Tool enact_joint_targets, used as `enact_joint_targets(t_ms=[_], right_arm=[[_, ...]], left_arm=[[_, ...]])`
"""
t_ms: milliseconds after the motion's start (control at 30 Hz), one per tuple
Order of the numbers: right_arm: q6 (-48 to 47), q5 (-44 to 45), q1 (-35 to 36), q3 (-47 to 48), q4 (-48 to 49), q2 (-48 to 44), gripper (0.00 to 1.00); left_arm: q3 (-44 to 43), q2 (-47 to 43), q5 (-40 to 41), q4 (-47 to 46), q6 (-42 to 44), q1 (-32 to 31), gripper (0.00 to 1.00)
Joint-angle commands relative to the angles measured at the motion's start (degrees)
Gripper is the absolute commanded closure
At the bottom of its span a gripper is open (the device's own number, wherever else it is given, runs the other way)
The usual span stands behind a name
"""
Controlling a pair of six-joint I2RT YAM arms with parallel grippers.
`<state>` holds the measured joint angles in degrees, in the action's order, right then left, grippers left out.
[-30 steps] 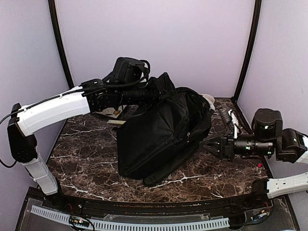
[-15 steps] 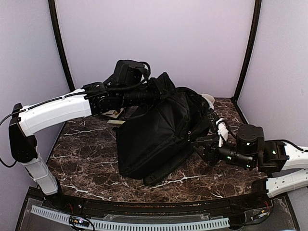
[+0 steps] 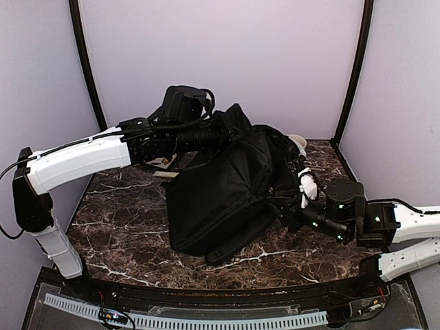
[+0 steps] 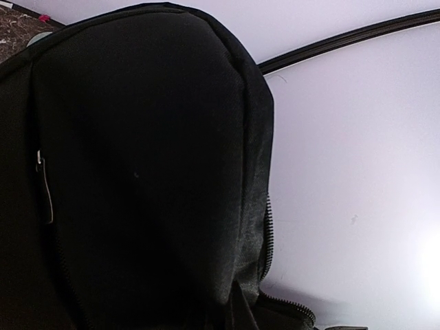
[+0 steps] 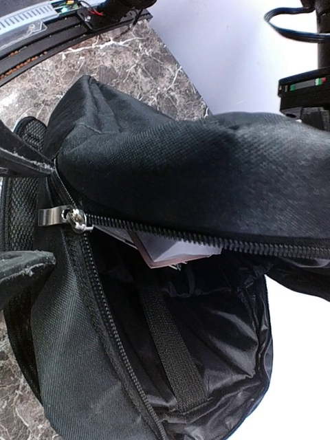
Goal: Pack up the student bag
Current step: Pick up the largest pocket of the bag from the student bag.
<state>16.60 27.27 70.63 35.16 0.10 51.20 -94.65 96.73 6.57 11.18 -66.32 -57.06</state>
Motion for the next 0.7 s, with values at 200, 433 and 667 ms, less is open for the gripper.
enact_joint_targets(t_ms=[200,433,667], right_arm=[[-0.41,4.02,0.55,0.17,4.84,4.07,0.68],[-0.95,6.29,0.49,0.66,6.48,5.41,0.76],[-1.93,8.32,0.55,0.73,8.02,5.33,0.83]], left_arm=[[-1.33,-5.47,-1.84,-11.8,-0.91,-0.64,1.0],[-1.28,-5.91,-2.01,-11.01,-1.0,-1.36,1.0],[-0.49,-6.37,-2.26,-10.4,-1.04,-2.22,1.0]])
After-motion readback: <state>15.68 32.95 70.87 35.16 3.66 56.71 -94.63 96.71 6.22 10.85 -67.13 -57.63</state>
